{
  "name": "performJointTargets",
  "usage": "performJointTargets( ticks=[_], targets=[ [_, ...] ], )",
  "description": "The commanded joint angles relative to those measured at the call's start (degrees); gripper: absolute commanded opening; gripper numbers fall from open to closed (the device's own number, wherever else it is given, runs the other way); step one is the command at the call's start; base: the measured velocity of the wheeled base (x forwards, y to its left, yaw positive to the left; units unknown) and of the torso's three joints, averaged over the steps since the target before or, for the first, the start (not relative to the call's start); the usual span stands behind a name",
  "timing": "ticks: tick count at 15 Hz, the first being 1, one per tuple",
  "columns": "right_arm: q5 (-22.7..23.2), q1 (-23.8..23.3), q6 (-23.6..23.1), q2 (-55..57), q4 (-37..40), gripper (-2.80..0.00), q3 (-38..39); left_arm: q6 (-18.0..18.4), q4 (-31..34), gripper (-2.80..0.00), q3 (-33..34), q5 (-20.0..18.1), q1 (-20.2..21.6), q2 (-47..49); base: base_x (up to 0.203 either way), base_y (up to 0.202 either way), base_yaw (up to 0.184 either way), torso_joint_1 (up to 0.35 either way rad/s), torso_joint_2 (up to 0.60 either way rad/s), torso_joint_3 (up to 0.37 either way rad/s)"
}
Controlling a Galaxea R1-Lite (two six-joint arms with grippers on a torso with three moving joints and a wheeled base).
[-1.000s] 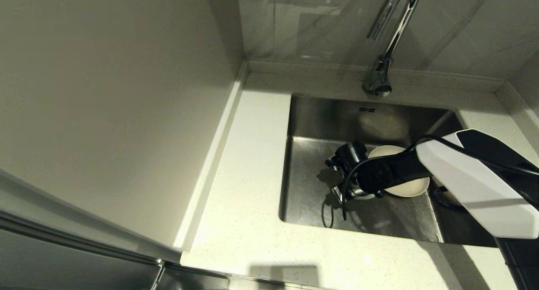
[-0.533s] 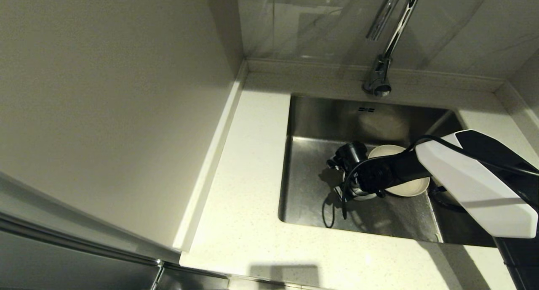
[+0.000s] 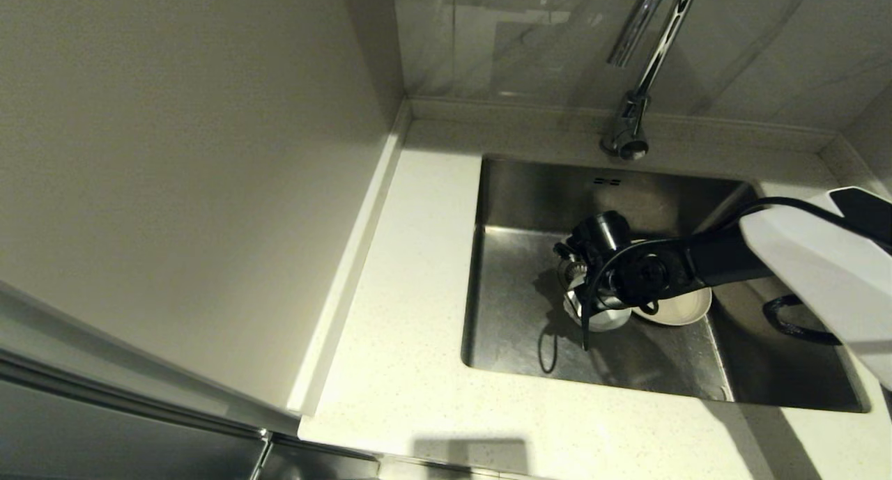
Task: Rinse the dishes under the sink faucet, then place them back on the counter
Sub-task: Turn on the faucet
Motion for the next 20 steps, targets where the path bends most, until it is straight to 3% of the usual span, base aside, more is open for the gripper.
performJointTargets(
  ticks=[1,6,11,12,16,20],
  targets=[
    [-0.2,0.0,0.8,-8.7,0.0,0.0,4.4,0.0,0.0,-2.8,0.0,0.0,0.0,-0.2,0.0,0.0,0.0,0.0,0.0,0.0],
    [-2.0,-2.7,7.2,-30.1,0.3,0.0,16.9,0.0,0.0,-2.8,0.0,0.0,0.0,-0.2,0.0,0.0,0.0,0.0,0.0,0.0],
    [-5.2,-20.7,9.5,-44.7,0.3,0.0,20.9,0.0,0.0,-2.8,0.0,0.0,0.0,-0.2,0.0,0.0,0.0,0.0,0.0,0.0],
    [-5.3,-23.3,9.7,-46.4,0.3,-2.8,21.8,0.0,0.0,-2.8,0.0,0.0,0.0,-0.2,0.0,0.0,0.0,0.0,0.0,0.0],
    [-5.5,-27.4,13.0,-44.9,0.3,-2.8,22.4,0.0,0.0,-2.8,0.0,0.0,0.0,-0.2,0.0,0.0,0.0,0.0,0.0,0.0],
    [-3.6,-28.7,21.6,-37.8,1.4,-2.8,16.6,0.0,0.0,-2.8,0.0,0.0,0.0,-0.2,0.0,0.0,0.0,0.0,0.0,0.0]
  ],
)
